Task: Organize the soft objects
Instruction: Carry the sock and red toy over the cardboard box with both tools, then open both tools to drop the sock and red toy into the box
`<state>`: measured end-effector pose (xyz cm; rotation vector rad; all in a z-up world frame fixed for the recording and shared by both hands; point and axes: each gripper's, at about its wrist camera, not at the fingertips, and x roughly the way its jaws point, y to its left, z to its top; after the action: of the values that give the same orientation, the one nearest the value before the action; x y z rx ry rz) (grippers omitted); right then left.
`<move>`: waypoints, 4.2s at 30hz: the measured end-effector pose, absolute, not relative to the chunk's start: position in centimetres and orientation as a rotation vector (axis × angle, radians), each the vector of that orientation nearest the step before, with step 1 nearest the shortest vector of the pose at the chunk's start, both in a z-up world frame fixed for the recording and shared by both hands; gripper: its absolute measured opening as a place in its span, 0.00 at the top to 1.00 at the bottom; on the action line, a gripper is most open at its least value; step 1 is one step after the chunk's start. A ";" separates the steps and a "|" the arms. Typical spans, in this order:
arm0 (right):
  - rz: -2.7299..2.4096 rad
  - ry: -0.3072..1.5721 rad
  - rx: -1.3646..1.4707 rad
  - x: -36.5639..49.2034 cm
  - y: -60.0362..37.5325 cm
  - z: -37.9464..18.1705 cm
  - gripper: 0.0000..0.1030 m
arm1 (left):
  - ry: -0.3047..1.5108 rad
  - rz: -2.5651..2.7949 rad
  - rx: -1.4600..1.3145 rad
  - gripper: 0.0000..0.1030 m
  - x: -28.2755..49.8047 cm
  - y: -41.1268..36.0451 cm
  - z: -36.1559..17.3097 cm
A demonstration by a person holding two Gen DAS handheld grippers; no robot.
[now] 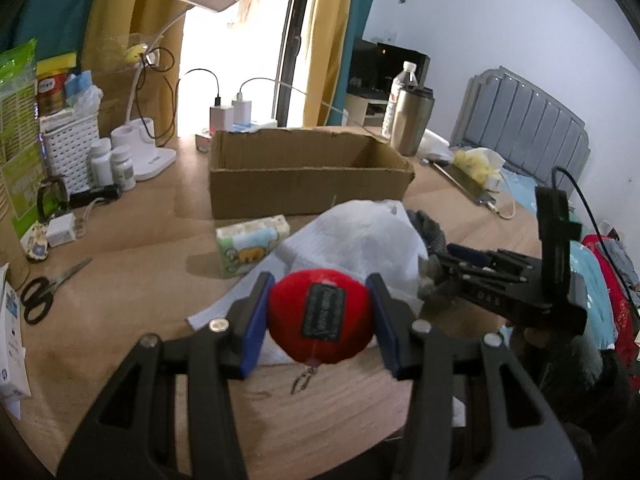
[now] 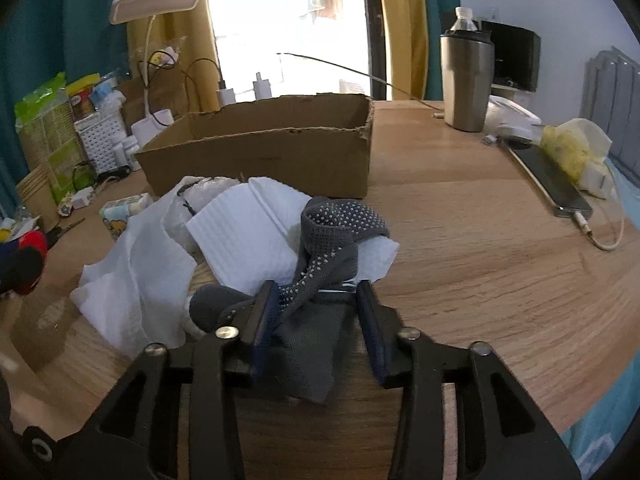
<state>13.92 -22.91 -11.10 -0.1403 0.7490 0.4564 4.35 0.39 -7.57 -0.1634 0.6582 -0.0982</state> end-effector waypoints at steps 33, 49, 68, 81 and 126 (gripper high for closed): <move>0.627 0.587 -0.106 18.6 -22.9 -1.3 0.84 | 0.592 -0.107 -0.171 0.53 13.6 -0.2 -2.3; 0.654 0.600 -0.107 24.5 -21.9 -1.8 0.84 | 0.603 -0.113 -0.179 0.53 19.9 -0.4 -2.8; 0.680 0.651 -0.094 29.5 -20.7 -4.6 0.84 | 0.675 -0.127 -0.222 0.53 25.3 -1.6 -5.4; 0.678 0.669 -0.152 29.8 -20.1 -6.0 0.72 | 0.746 -0.175 -0.265 0.48 27.2 -3.2 -7.0; 0.629 0.609 -0.199 18.7 -19.2 -2.2 0.40 | 0.609 -0.101 -0.283 0.24 14.5 0.9 -3.7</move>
<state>18.68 -19.16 -2.15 -0.1988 0.6094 0.6287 14.51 0.93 -3.66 -0.2833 0.6085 -0.1009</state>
